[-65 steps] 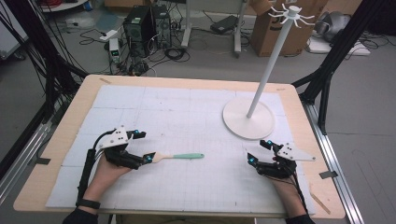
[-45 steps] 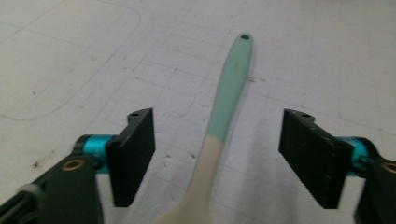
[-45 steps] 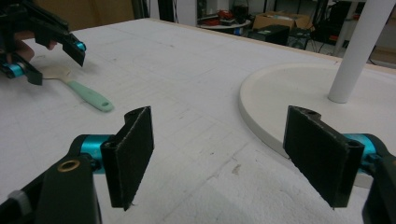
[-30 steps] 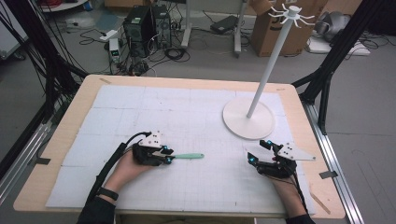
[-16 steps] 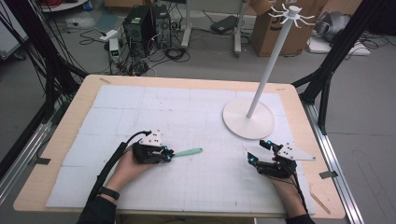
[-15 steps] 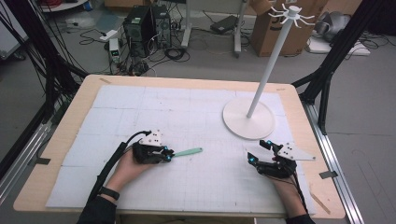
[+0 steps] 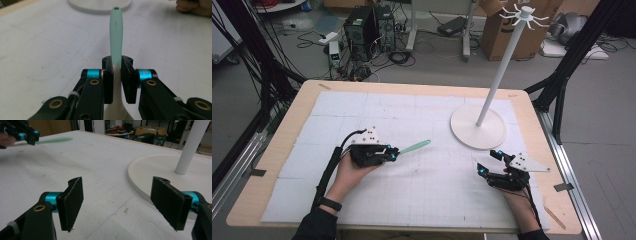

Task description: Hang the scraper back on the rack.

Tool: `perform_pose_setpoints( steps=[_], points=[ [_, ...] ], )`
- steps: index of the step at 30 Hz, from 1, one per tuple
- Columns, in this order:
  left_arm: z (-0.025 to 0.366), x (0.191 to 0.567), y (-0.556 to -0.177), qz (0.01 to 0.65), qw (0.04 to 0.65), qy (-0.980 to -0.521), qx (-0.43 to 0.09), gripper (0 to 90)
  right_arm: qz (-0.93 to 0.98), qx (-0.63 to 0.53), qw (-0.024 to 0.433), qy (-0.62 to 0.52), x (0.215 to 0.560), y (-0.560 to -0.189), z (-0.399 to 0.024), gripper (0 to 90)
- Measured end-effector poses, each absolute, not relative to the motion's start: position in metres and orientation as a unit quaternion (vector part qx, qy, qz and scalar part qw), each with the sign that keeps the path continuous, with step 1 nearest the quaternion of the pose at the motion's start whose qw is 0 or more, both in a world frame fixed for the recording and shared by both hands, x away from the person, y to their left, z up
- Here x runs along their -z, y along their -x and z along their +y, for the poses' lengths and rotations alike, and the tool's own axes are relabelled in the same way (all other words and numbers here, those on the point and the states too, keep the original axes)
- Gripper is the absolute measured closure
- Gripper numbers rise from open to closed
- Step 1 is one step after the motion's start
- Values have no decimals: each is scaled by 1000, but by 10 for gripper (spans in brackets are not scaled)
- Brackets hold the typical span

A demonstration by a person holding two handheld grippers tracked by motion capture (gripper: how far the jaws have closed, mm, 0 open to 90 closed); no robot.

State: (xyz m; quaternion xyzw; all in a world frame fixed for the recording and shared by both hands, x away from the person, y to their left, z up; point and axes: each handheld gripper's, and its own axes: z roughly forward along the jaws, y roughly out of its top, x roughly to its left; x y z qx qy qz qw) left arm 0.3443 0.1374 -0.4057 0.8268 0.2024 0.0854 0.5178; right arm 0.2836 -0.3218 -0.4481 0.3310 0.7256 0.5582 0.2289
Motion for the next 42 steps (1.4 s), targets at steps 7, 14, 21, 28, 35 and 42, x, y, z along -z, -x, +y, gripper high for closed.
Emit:
perform_pose_setpoints(
  steps=[7,14,21,28,35,42],
  points=[
    [130,369,-356,207,537,-814,-74,812,725,-558,229,-331,448,-284,-322,257],
    [111,328,-373,196,537,-818,-65,811,725,-558,229,-331,448,-284,-322,257],
    [87,278,-391,185,546,-815,-66,811,724,-560,230,-330,448,-284,-322,257],
    [60,227,-408,168,554,-812,-71,812,724,-559,227,-334,448,-284,-322,257],
    [37,180,-419,152,556,-813,-80,812,722,-562,227,-333,448,-284,-322,257],
    [20,140,-424,134,561,-812,-89,812,723,-562,227,-332,448,-284,-323,257]
  ],
)
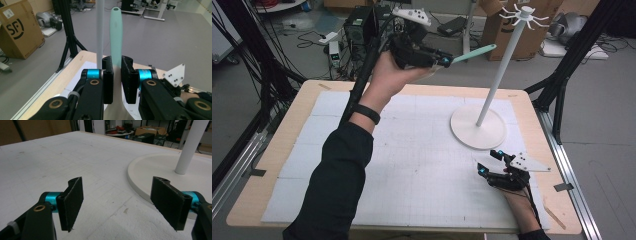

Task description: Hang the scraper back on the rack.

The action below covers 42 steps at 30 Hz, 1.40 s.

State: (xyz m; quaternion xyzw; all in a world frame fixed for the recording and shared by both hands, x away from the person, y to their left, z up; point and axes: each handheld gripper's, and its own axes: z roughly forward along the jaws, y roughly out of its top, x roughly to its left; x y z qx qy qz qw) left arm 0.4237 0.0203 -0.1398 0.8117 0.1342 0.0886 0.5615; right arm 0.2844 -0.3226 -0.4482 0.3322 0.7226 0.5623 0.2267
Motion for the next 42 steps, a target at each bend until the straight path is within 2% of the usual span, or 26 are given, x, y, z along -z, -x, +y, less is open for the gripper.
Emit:
perform_pose_setpoints(
  steps=[13,42],
  points=[
    [6,114,-427,128,583,-797,-93,812,722,-563,226,-332,448,-284,-323,258],
    [-6,119,-434,134,577,-798,-107,810,722,-563,227,-333,448,-284,-323,259]
  ],
)
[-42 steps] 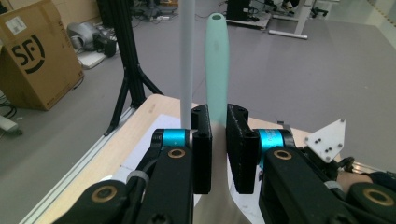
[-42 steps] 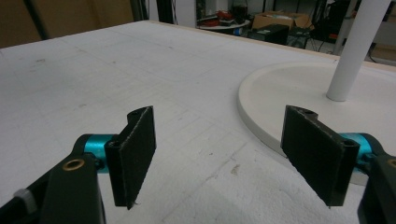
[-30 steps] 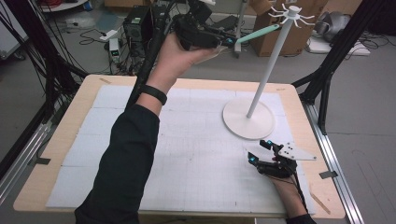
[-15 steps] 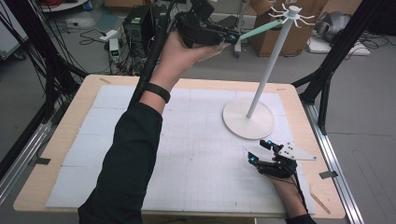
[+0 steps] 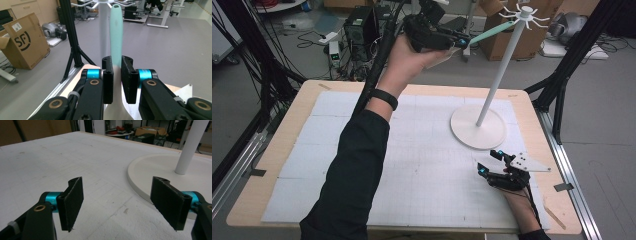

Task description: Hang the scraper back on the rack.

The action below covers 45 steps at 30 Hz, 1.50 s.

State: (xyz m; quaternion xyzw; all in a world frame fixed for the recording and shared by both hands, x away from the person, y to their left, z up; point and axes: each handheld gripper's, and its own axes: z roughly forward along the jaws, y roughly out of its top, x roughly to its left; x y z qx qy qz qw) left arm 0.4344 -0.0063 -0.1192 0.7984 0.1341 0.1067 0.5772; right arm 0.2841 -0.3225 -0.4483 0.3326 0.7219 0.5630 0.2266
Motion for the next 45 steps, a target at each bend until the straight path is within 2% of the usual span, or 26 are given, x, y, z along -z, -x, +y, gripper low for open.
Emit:
perform_pose_setpoints(
  steps=[18,21,22,24,26,28,33,45],
  points=[
    [-18,131,-443,144,559,-810,-105,808,721,-563,228,-333,448,-284,-323,259],
    [-21,136,-442,140,558,-809,-120,792,722,-563,227,-332,448,-284,-323,259],
    [-21,138,-441,140,558,-808,-124,748,722,-563,227,-332,448,-284,-323,260],
    [-19,140,-441,140,551,-813,-127,586,722,-563,227,-332,448,-284,-323,259],
    [-11,148,-436,134,545,-816,-141,487,722,-563,227,-332,448,-284,-323,259],
    [0,159,-427,131,550,-807,-171,408,722,-563,227,-331,448,-284,-323,259],
    [48,193,-410,145,544,-806,-183,333,722,-563,227,-333,448,-284,-323,259],
    [184,309,-355,192,555,-793,-161,209,719,-564,224,-339,448,-285,-324,259]
  ],
)
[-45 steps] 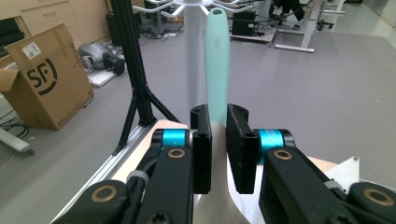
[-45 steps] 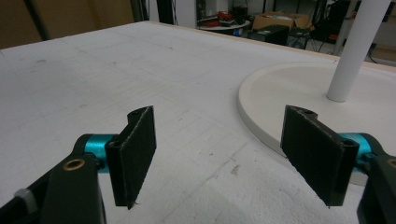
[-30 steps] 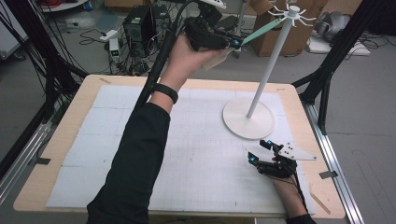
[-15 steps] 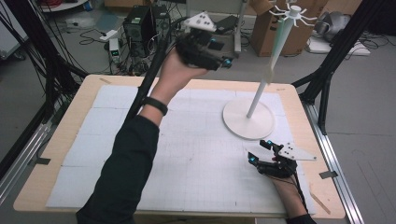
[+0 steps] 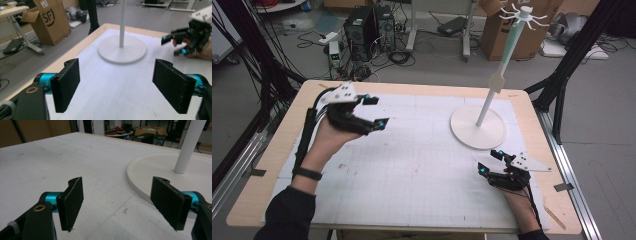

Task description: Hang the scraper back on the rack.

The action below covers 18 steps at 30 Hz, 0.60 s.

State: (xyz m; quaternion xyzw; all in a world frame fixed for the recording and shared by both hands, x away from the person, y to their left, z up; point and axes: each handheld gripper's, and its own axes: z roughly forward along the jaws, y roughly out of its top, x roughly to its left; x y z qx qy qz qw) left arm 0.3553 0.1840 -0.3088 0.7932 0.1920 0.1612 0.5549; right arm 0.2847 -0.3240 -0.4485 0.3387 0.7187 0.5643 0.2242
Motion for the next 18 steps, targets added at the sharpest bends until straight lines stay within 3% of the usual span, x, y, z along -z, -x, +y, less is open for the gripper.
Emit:
perform_pose_setpoints(
  steps=[8,18],
  points=[
    [248,399,-314,236,534,-796,-161,195,715,-567,222,-343,449,-286,-326,251],
    [287,430,-297,258,573,-763,-154,192,715,-565,224,-345,449,-286,-325,251]
  ],
)
